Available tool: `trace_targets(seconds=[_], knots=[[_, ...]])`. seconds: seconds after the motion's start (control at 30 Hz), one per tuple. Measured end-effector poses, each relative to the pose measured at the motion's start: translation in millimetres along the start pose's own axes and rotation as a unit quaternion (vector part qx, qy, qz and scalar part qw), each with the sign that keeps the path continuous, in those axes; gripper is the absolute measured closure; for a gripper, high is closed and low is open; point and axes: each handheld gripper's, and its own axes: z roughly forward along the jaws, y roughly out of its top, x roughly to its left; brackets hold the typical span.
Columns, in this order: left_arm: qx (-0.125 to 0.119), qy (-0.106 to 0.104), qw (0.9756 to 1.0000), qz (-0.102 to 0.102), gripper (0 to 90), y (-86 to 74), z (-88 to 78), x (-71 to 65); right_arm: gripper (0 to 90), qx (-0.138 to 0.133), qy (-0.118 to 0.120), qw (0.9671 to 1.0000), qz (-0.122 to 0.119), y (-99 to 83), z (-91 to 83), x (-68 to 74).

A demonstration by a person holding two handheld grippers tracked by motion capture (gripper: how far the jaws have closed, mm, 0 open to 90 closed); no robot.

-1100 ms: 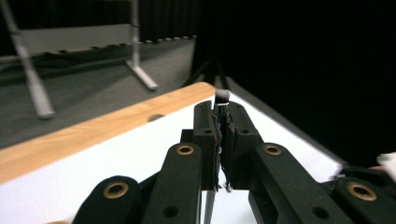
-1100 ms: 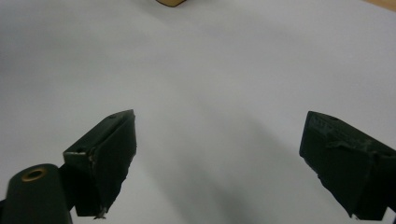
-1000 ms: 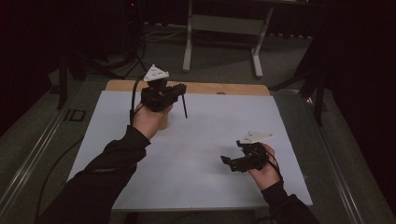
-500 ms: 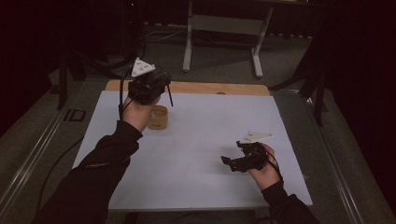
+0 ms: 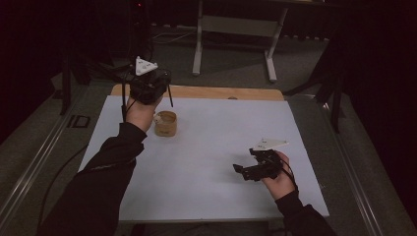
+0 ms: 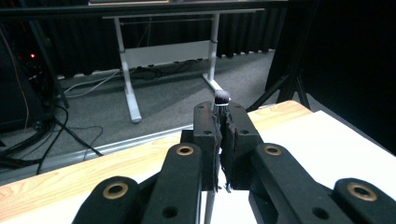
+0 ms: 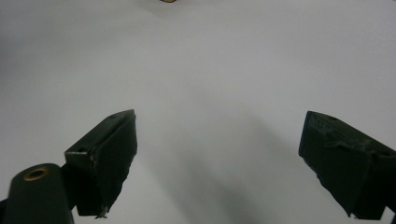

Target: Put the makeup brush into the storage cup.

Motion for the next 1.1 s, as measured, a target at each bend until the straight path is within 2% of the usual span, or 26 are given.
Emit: trace_targets(seconds=[0.27, 0.4, 0.5, 0.53, 0.67, 0.7, 0.97, 1.1], knots=[[0.01, 0.017, 0.9998, -0.004, 84.8, -3.1, 11.9, 6.0, 11.4, -0.002, 0.002, 1.0, -0.001, -0.5, 0.6, 0.6], [0.02, 0.026, 0.9991, -0.025, 84.7, -8.8, 20.2, 11.9, 11.4, -0.003, 0.003, 1.0, -0.003, -0.5, 0.1, 1.1], [0.025, 0.03, 0.999, -0.02, 84.7, -10.8, 23.3, 13.5, 11.5, -0.007, 0.007, 1.0, -0.002, -0.5, -0.6, 1.0], [0.03, 0.038, 0.9987, -0.014, 84.7, -13.1, 26.2, 14.5, 11.4, -0.007, 0.006, 1.0, -0.002, -0.4, -0.9, 1.1], [0.037, 0.041, 0.9982, -0.024, 84.7, -17.3, 30.9, 18.7, 11.4, -0.01, 0.005, 0.9999, -0.004, -0.2, -1.7, 1.3], [0.035, 0.04, 0.9981, -0.031, 84.7, -22.3, 34.5, 22.1, 11.4, -0.01, 0.004, 0.9999, -0.005, -0.1, -1.8, 1.6], [0.052, 0.043, 0.997, -0.038, 84.7, -36.0, 45.8, 26.2, 11.4, -0.016, 0.008, 0.9998, -0.005, 0.0, -3.4, 2.3], [0.058, 0.04, 0.9964, -0.047, 84.6, -43.4, 50.3, 26.0, 11.4, -0.018, 0.012, 0.9998, -0.003, -0.1, -3.5, 2.5]])
